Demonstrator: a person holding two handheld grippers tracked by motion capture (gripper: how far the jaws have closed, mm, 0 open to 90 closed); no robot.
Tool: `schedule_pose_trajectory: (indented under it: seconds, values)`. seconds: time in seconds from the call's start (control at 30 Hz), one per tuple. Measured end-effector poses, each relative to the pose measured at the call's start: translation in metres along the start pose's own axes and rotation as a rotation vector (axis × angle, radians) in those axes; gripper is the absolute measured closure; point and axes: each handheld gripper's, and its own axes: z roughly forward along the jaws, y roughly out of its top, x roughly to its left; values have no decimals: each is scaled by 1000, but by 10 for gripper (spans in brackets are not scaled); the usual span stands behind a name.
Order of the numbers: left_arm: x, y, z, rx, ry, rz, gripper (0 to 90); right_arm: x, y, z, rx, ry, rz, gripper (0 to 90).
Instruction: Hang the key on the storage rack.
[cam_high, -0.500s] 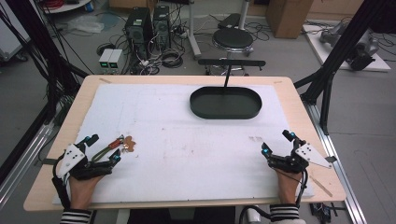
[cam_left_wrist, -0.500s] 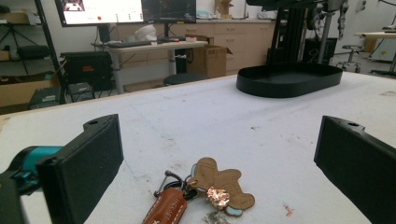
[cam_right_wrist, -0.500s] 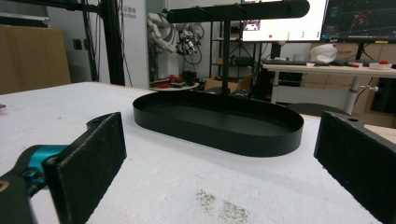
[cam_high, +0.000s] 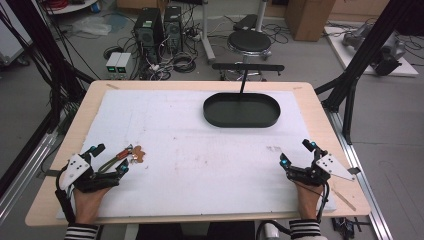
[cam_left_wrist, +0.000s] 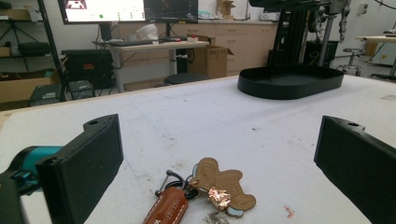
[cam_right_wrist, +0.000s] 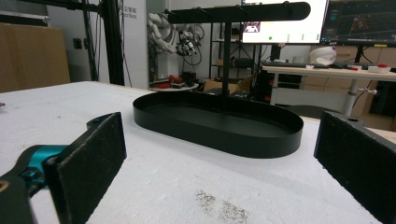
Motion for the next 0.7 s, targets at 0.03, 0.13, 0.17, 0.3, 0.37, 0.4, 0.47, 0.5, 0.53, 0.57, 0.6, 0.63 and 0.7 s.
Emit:
schedule_pose_trajectory:
  seconds: [0.03,0.13,0.17,0.3,0.37,0.4,0.47,0.5,0.53,0.57,0.6,0.63,0.7]
  values:
    - [0,0,0,-3,0,-1,17,1,0,0,6,1,9,12]
    - [1,0,-1,-7,-1,-9,17,1,0,0,8,0,4,13]
    - [1,1,-1,6,0,-15,17,1,0,0,6,-1,0,13]
    - [5,8,-2,36,-19,-9,17,1,0,0,7,1,9,12]
    - [9,15,-4,33,-33,-10,17,1,0,0,7,1,4,13]
    - [11,20,-5,36,-43,-13,17,1,0,0,7,1,5,12]
    - [17,29,-5,54,-82,-25,17,1,0,0,9,2,10,13]
    - [18,32,-5,67,-86,-17,17,1,0,0,9,1,9,13]
    - [19,35,-5,80,-86,-2,17,1,0,0,11,3,10,13]
    - [21,40,-5,91,-84,20,17,1,0,0,11,3,10,13]
    - [22,44,-5,107,-86,35,17,1,0,0,8,1,9,13]
    - [24,48,-5,125,-86,53,17,1,0,0,10,1,10,13]
    - [28,57,-4,170,-100,73,17,1,0,0,10,1,11,13]
